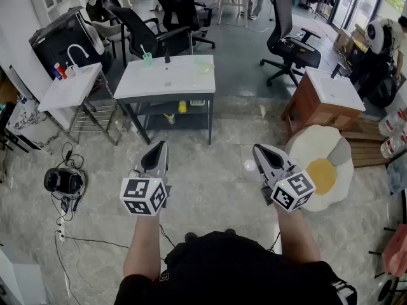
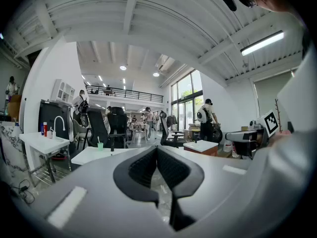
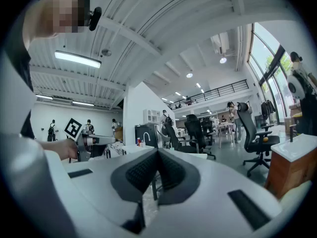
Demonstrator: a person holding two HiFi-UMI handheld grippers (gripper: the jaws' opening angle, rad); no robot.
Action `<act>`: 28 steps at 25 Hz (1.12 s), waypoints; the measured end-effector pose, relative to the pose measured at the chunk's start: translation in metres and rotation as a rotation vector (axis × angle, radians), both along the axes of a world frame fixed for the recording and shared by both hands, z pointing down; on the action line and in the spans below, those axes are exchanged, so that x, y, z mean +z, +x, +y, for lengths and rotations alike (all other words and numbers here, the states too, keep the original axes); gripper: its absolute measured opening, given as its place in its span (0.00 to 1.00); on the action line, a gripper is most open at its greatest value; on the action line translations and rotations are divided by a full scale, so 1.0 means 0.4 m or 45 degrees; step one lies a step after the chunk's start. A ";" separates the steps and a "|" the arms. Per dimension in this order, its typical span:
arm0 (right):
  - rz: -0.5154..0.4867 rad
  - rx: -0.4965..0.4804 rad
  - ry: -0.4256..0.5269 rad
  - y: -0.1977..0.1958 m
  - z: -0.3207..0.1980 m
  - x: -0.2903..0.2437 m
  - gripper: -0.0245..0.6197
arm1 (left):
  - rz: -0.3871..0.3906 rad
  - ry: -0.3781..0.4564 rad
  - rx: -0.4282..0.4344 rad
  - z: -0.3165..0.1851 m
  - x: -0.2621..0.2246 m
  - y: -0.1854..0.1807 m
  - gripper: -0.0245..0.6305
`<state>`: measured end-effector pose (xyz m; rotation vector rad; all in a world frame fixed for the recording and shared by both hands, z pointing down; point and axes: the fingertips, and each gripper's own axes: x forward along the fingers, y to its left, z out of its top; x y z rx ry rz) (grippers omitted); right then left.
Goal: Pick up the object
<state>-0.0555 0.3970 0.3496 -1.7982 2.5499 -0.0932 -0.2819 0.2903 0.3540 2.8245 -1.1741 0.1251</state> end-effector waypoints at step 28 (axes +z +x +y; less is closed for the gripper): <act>0.042 -0.036 -0.054 0.293 0.126 0.072 0.06 | -0.036 -0.058 0.007 0.094 0.050 0.286 0.06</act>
